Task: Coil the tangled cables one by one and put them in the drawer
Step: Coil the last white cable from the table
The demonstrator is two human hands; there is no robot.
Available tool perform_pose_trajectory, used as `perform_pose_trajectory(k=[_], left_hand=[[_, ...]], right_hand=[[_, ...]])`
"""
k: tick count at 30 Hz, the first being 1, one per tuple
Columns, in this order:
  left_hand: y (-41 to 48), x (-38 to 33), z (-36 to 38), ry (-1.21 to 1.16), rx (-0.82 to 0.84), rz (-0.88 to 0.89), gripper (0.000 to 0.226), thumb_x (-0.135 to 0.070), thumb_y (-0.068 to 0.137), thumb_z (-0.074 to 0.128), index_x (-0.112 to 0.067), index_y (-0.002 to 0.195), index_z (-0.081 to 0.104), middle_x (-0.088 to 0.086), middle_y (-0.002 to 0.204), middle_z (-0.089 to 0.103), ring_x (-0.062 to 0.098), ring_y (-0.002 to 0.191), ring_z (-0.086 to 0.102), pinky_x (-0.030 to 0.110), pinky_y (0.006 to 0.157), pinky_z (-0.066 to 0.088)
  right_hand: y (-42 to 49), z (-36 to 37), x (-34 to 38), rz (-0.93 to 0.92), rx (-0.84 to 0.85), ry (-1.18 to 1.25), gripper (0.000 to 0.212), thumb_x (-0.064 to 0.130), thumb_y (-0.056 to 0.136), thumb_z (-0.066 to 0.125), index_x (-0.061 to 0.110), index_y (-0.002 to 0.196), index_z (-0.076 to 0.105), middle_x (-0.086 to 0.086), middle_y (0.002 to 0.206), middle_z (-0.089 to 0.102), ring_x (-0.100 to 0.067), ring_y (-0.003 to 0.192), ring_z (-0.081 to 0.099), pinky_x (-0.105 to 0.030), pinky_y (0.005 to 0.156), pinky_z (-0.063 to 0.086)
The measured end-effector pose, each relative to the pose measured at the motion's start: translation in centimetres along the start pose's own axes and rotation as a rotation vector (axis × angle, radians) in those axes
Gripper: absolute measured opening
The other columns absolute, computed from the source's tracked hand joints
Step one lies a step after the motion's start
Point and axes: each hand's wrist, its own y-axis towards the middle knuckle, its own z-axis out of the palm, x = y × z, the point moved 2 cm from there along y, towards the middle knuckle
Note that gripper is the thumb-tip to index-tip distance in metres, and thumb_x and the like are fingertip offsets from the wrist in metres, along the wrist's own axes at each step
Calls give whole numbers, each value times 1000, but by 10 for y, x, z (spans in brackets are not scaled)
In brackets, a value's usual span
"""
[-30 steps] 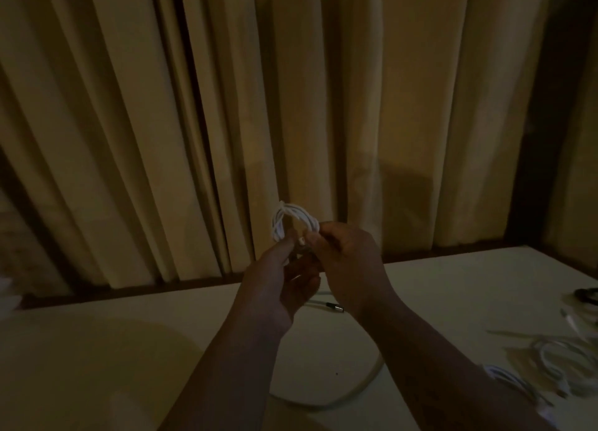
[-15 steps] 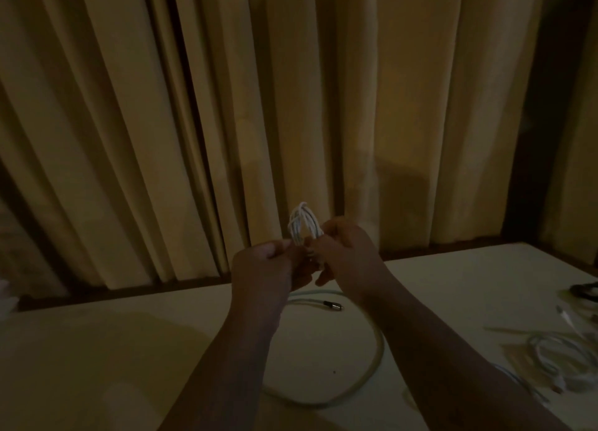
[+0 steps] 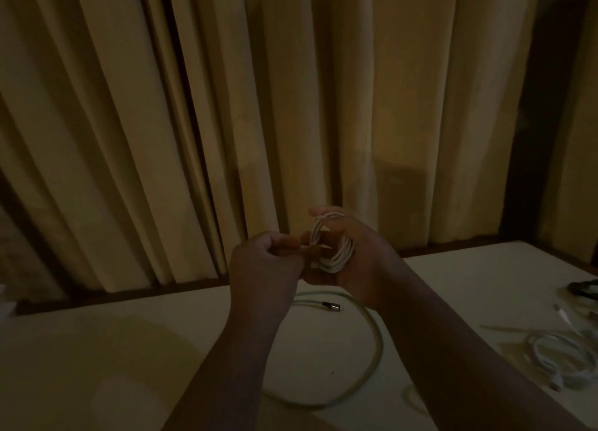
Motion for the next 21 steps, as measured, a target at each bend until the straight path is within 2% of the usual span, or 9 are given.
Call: perform_pose_trajectory(k=[2,6,11,16,21], left_hand=[[1,-1,-1,-7,12,8,17,-7,70,88,-13,75,74,0,64,72,16,63,72,31,61,62],[6,1,-4,-136,36,-93,19,6,71,83,-7,80,72,11,71,74,30,73,75,43,69,64],[4,-1,-2,-161,65,-106,27,2,70,84,-20,62,70,18,76,71,40,79,73,57,76,61],[3,-3,-3,-132,53,-61,32,0,70,83,-25,58,67,15,76,73,34,83,74,57,81,59],[9,3,-4,-163,59,-81,32,3,70,83,-20,59,64,20,76,70,41,86,72,56,82,59]], right_hand=[[0,2,1,-24,-15,32,24,22,101,47,23,122,59,-14,102,63,-26,82,66,-42,69,55],[-2,5,4,3,-82,111,28,17,97,46,19,121,60,-13,92,68,-24,74,65,-35,62,53],[-3,1,11,25,-153,202,27,13,92,47,14,112,66,-17,89,70,-29,75,64,-36,69,47],[-7,-4,19,37,-199,235,21,13,90,48,13,102,66,-18,88,69,-30,77,62,-30,59,46],[-9,-8,25,41,-231,237,21,12,90,48,11,104,64,-18,85,71,-30,74,65,-30,56,46]])
